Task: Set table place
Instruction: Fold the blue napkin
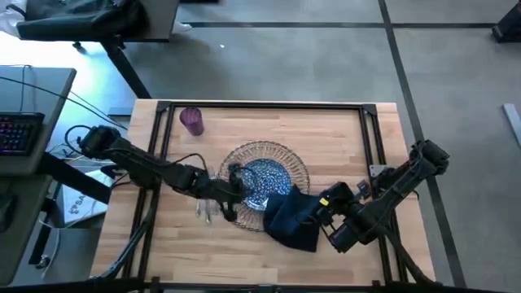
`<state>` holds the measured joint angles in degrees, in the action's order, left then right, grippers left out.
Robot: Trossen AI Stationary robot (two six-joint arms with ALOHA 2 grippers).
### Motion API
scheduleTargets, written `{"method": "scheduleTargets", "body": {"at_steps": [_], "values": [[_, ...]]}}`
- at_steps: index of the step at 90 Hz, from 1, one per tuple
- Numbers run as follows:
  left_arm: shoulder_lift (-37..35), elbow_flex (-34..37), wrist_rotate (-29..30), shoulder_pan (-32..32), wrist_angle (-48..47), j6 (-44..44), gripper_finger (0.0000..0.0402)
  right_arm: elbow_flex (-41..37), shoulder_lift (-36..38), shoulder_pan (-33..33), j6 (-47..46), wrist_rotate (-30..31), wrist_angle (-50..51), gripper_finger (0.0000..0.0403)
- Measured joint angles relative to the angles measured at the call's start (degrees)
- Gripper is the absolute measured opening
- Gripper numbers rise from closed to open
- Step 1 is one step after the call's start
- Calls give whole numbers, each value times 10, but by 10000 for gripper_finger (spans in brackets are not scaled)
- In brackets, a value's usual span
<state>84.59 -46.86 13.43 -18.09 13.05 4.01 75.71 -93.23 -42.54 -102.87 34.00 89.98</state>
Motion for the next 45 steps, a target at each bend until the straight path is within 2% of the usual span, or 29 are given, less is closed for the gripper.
{"method": "scheduleTargets", "body": {"at_steps": [8,15,26,45], "values": [[28,40,-58,10,138,-4,55,-8,2,-3,-12,4,0,0],[65,43,-90,13,170,1,79,-8,2,-3,-12,18,0,0],[136,2,-144,9,137,6,112,-1,2,-2,6,35,0,0],[238,-124,-182,0,37,-6,160,1,9,2,14,49,0,0]]}}
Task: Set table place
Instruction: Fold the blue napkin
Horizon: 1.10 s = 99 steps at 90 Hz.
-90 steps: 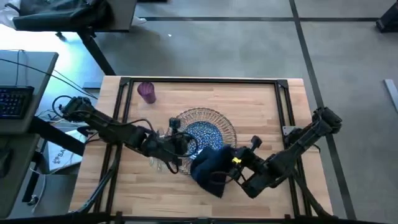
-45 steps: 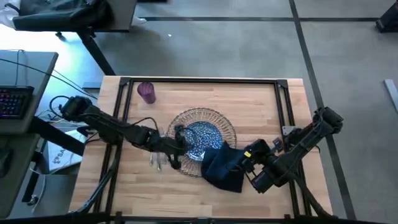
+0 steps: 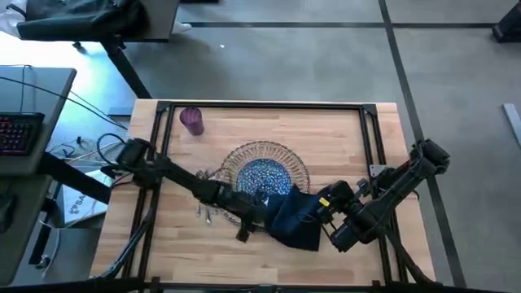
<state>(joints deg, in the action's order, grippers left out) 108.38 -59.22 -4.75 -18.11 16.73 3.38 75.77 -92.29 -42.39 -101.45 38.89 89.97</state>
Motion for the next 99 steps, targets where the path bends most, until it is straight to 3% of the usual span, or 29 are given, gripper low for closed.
{"method": "scheduleTargets", "body": {"at_steps": [16,37,53,67,81,89,99], "values": [[63,-105,-11,5,-157,-35,176,0,1,0,14,0,0,0],[116,-152,-93,5,-166,-98,152,0,2,-1,25,1,-1,0],[122,-156,-96,9,-164,-120,96,0,2,-7,29,3,0,0],[77,-155,10,11,-209,-71,11,18,4,-36,28,36,0,0],[-28,-155,166,14,-273,-13,1,84,5,-84,55,111,0,0],[-107,-156,239,8,-300,14,0,128,5,-117,99,185,-7,0],[-200,-156,250,-8,-318,54,0,179,5,-150,175,284,-37,0]]}}
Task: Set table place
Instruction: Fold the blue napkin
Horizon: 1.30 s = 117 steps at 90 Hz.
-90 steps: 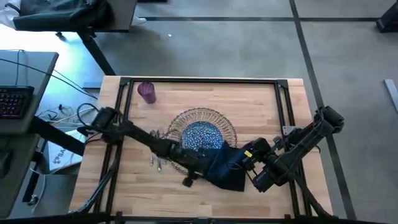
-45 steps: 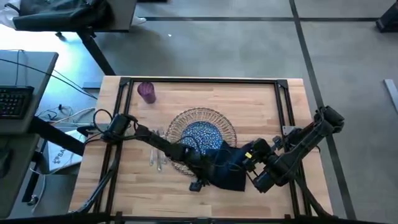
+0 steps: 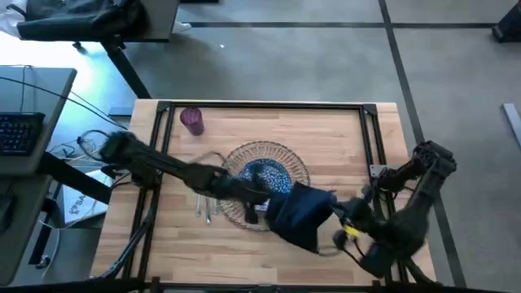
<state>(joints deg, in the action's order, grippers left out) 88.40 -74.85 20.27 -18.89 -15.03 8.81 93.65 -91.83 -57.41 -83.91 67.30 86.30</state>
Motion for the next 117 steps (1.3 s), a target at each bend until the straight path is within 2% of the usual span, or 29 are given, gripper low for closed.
{"method": "scheduleTargets", "body": {"at_steps": [6,17,30,42,48,59,70,75,81,86,90,95,103,109,117], "values": [[-34,-1,-34,-7,-2,2,0,21,1,-10,48,32,-27,0],[-49,-1,-86,-14,-31,-7,0,31,1,-10,109,38,-64,0],[-8,0,-96,-20,-35,-12,6,35,0,2,128,83,-76,0],[41,1,-132,-21,-18,-7,45,81,0,28,201,124,-85,0],[51,1,-122,-21,-17,-6,73,117,0,44,259,132,-90,0],[44,1,-54,-26,-19,10,117,188,0,80,417,128,-148,0],[12,1,23,-43,-26,26,139,238,0,130,644,63,-297,0],[-8,1,59,-52,-39,33,141,250,0,155,756,3,-392,0],[-28,0,93,-65,-56,34,141,253,0,187,874,-98,-511,0],[-43,0,113,-75,-75,33,139,253,0,210,933,-168,-581,0],[-58,6,125,-83,-78,31,137,253,0,228,960,-192,-609,0],[-78,23,139,-93,-76,25,135,253,3,247,968,-184,-605,0],[-110,72,159,-109,-59,6,133,253,7,278,903,-109,-521,0],[-135,125,171,-117,-19,-8,133,253,6,303,793,-77,-398,0],[-164,203,180,-121,85,-13,133,248,3,343,597,-104,-208,0]]}}
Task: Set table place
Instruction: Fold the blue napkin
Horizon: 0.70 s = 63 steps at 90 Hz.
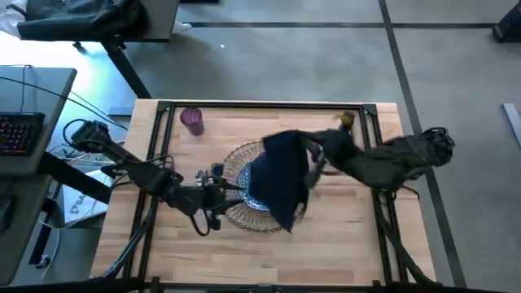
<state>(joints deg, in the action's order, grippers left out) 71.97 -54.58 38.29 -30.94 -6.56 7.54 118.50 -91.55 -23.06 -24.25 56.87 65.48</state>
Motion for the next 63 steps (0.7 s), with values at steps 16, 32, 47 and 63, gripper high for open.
{"method": "scheduleTargets", "body": {"at_steps": [16,32,47,63], "values": [[-6,139,-28,19,247,10,133,-43,0,57,-192,-16,184,0],[52,204,-131,62,393,-4,133,-82,0,86,-213,-50,195,0],[147,181,-207,78,390,14,133,-133,0,101,-226,-68,189,0],[242,87,-297,99,334,3,133,-207,0,108,-254,-110,187,0]]}}
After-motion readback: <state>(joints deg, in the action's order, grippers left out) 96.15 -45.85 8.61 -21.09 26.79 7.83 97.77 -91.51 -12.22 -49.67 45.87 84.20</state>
